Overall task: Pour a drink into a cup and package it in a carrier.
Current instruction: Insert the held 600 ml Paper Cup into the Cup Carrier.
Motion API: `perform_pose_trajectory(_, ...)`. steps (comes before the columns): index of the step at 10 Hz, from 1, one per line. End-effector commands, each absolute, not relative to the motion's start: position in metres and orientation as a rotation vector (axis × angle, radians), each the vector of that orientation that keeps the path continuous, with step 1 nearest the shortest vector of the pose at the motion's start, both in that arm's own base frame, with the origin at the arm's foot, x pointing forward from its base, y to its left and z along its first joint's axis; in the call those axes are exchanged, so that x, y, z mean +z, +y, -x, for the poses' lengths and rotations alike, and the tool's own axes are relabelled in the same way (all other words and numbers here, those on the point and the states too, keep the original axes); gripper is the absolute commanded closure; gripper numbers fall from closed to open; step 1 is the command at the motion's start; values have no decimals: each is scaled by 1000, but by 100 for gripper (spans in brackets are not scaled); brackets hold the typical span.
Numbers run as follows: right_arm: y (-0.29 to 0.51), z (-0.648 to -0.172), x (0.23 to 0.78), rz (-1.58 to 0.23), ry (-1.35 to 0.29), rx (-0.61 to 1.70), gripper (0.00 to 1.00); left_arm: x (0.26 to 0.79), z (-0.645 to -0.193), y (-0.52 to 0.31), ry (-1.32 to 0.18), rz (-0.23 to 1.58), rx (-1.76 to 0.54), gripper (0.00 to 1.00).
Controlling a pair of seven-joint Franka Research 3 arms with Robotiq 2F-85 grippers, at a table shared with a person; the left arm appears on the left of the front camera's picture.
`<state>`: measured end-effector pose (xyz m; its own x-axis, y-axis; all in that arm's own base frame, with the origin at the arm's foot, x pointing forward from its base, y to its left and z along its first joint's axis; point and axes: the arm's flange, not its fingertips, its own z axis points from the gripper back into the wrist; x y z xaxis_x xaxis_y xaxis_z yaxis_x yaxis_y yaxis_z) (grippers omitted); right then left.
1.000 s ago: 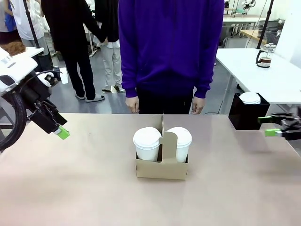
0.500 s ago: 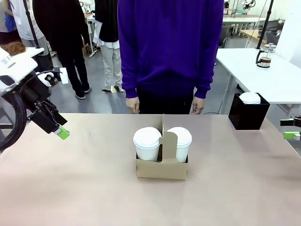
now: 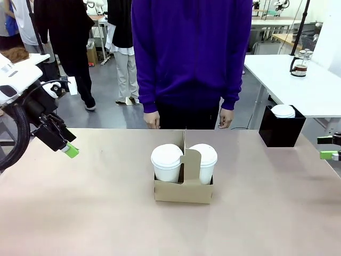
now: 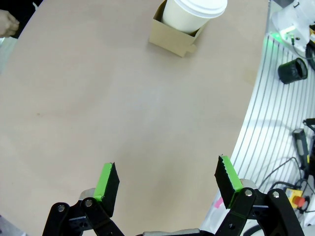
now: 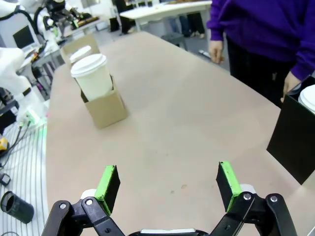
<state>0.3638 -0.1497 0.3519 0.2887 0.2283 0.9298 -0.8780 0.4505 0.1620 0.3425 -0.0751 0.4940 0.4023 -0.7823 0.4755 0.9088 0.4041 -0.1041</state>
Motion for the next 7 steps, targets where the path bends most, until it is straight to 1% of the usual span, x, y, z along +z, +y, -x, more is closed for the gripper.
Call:
perform_pose_trajectory(1, -152, -365, 354, -801, -1013, 852, 0, 494, -343, -74, -391, 392, -1114, 3)
perform_pose_trajectory(7, -152, -365, 354, -801, -1013, 852, 0, 494, -343, -74, -391, 392, -1114, 3)
